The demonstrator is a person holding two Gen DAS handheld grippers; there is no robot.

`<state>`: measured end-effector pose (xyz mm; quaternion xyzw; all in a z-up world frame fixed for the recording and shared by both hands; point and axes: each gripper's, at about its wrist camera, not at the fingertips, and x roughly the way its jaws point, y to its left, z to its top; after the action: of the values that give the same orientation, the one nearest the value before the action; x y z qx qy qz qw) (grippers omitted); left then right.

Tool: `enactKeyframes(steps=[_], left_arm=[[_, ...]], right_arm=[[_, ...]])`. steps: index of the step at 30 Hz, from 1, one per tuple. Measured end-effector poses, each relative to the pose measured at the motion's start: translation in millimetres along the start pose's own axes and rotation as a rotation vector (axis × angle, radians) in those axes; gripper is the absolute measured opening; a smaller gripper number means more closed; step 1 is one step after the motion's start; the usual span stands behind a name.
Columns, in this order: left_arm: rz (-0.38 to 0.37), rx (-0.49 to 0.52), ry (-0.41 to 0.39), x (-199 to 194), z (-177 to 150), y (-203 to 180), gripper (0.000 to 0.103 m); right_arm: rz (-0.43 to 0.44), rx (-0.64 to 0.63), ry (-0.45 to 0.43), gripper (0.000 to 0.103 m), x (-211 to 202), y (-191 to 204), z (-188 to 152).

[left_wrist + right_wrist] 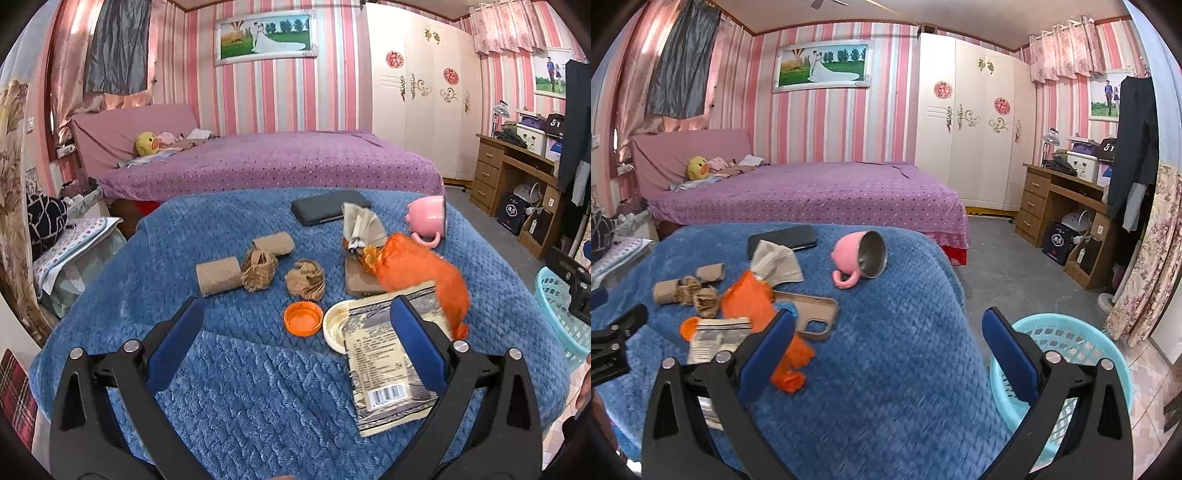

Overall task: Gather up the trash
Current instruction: 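Grasp the printed snack wrapper with the left tool while the right tool grasps the orange mesh bag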

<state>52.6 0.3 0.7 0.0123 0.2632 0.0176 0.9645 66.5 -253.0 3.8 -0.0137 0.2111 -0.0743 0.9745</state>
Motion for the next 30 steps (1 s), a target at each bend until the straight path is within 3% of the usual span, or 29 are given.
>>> enactKeyframes(steps=[7, 16, 22, 24, 26, 28, 30], left_arm=[[-0.003, 0.004, 0.100, 31.2, -19.6, -2.5, 0.098], [-0.133, 0.030, 0.211, 54.4, -45.3, -36.1, 0.097], [-0.184, 0.053, 0.253, 65.2, -53.0, -52.7, 0.070], [-0.219, 0.060, 0.256, 63.2, -53.5, -56.4, 0.049], [-0.254, 0.059, 0.261, 61.1, -54.1, -59.8, 0.036], [-0.257, 0.064, 0.262, 59.7, -53.6, -60.9, 0.031], [-0.267, 0.052, 0.266, 59.0, -51.9, -57.4, 0.017]], right_arm=[[-0.033, -0.003, 0.049, 0.099, 28.5, -11.0, -19.3], [-0.067, 0.018, 0.025, 0.099, 33.0, -22.7, -21.0], [-0.068, 0.030, 0.054, 0.099, 41.1, -25.7, -22.8], [-0.071, 0.031, 0.067, 0.099, 42.4, -25.8, -23.5], [-0.079, 0.027, 0.068, 0.099, 43.1, -25.2, -24.5], [-0.080, 0.020, 0.074, 0.099, 44.1, -22.4, -25.0], [-0.078, 0.015, 0.078, 0.099, 44.0, -21.3, -26.4]])
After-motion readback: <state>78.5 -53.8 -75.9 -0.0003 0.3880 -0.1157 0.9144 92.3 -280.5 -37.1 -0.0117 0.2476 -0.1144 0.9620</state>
